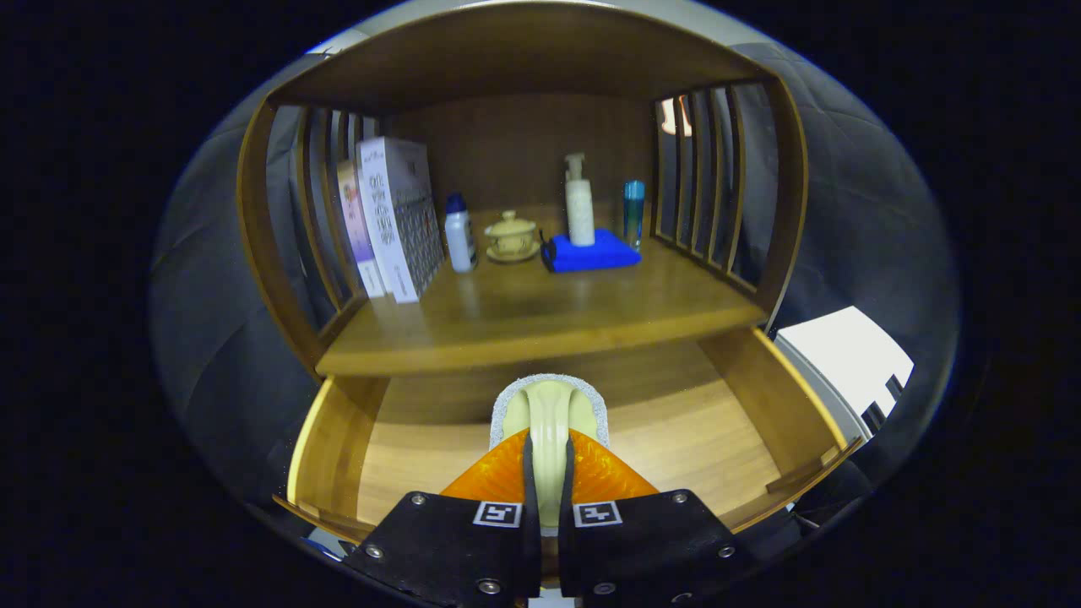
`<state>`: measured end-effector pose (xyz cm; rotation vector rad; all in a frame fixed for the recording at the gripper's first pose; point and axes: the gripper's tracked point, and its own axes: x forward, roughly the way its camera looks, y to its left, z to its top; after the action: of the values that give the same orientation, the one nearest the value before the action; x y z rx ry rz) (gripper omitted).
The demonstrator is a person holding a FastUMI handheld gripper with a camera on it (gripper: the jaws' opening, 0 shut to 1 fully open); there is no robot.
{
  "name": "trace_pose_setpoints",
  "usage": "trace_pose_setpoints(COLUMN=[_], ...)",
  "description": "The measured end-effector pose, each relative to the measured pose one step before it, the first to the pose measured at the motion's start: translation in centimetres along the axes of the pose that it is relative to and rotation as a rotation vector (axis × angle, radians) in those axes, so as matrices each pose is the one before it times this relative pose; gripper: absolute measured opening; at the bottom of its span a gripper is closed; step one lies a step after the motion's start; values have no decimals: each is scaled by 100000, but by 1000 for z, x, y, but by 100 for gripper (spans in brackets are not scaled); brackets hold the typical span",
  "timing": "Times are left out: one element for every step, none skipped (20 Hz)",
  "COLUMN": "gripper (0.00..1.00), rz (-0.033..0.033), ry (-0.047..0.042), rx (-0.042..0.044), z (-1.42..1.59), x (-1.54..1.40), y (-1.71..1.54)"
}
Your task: Pull open the drawer, take out the items inside it, and place them on the countertop above the cabinet.
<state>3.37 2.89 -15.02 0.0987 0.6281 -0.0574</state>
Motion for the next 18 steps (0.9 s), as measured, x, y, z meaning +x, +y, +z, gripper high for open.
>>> trace_pose_setpoints(gripper=[8, 8, 8, 8, 8, 8, 8, 8, 8, 8, 8, 8, 8, 8, 9, 11, 11, 11], rz=[258, 292, 317, 833, 495, -707, -304, -76, 627, 1076, 490, 24, -346, -258, -250, 543, 593, 569], ry=[-2353, -2354, -2200, -1695, -2308, -2144, -1384, -1331, -1787, -2436, -1781, -979, -988, -797, -1184, -589, 252, 139], rx=[697, 604, 255, -146, -454, -306, -385, -518, -124, -81, -915, -2033, -2722, -2918, -2498, -2629, -2003, -2498], z=[1238, 1260, 1129, 1028, 921, 956, 603, 638, 769, 870, 437, 361, 199, 74, 9, -170, -438, -295], x=[-88, -21, 277, 341, 570, 738, 812, 848, 1036, 994, 1101, 947, 1026, 984, 974, 998, 713, 678], y=[115, 156, 80, 151, 60, -197, -147, -68, 103, 229, -20, -145, -138, -154, -40, 98, 285, 164])
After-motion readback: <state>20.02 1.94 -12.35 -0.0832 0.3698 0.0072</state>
